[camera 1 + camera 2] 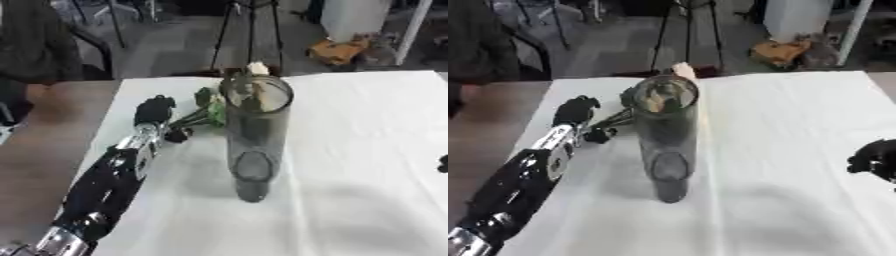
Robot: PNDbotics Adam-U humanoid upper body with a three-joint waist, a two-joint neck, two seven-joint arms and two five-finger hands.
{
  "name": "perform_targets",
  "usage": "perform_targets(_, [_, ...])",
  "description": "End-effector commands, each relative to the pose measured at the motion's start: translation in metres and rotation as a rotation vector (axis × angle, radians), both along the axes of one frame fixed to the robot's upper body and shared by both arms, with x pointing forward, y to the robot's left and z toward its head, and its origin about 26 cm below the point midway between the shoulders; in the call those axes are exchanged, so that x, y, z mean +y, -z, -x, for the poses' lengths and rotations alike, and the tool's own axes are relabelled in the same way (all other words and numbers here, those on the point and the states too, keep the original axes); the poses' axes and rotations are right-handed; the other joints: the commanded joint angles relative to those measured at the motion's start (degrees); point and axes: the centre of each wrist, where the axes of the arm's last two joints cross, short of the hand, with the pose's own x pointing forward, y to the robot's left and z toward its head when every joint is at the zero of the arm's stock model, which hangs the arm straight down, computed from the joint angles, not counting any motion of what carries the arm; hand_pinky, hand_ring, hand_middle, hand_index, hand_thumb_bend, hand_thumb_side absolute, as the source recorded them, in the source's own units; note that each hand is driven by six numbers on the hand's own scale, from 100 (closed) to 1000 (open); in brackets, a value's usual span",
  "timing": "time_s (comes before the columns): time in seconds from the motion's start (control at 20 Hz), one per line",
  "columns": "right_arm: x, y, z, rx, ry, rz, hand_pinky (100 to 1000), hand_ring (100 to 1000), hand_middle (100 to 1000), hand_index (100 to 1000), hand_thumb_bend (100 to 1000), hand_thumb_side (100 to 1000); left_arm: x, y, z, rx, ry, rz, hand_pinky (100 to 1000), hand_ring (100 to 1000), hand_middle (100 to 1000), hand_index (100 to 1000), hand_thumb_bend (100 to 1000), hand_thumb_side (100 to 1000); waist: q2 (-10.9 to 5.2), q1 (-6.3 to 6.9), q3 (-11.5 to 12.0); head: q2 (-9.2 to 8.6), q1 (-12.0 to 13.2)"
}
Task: Arrange flowers into the vase.
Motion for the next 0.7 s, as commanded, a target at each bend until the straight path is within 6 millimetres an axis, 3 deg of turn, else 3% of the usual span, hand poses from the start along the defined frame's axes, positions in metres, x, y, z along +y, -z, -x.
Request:
perform_targets(0.05, [-0.0008, -0.0096, -0.0021, -0.028, -0.008, 0.018, 677, 682, 612, 663, 747, 724, 0.0034, -0.0134, -0.0054, -0.031, -0.017, -0.036, 676, 669, 637, 799, 499, 373, -0.67, -0.70, -0.08, -0.57, 0.15])
perform_targets(0.7, [0.0013, -0.0108, -0.0033, -0.034, -0.021, 0.026, 677, 680, 609, 662, 746, 725, 0.0069, -0.0077, -0.0078, -0.128, -0.088, -0.018, 604, 597, 564, 755, 447, 328, 0.24, -0.44, -2.42, -1.16, 0.62])
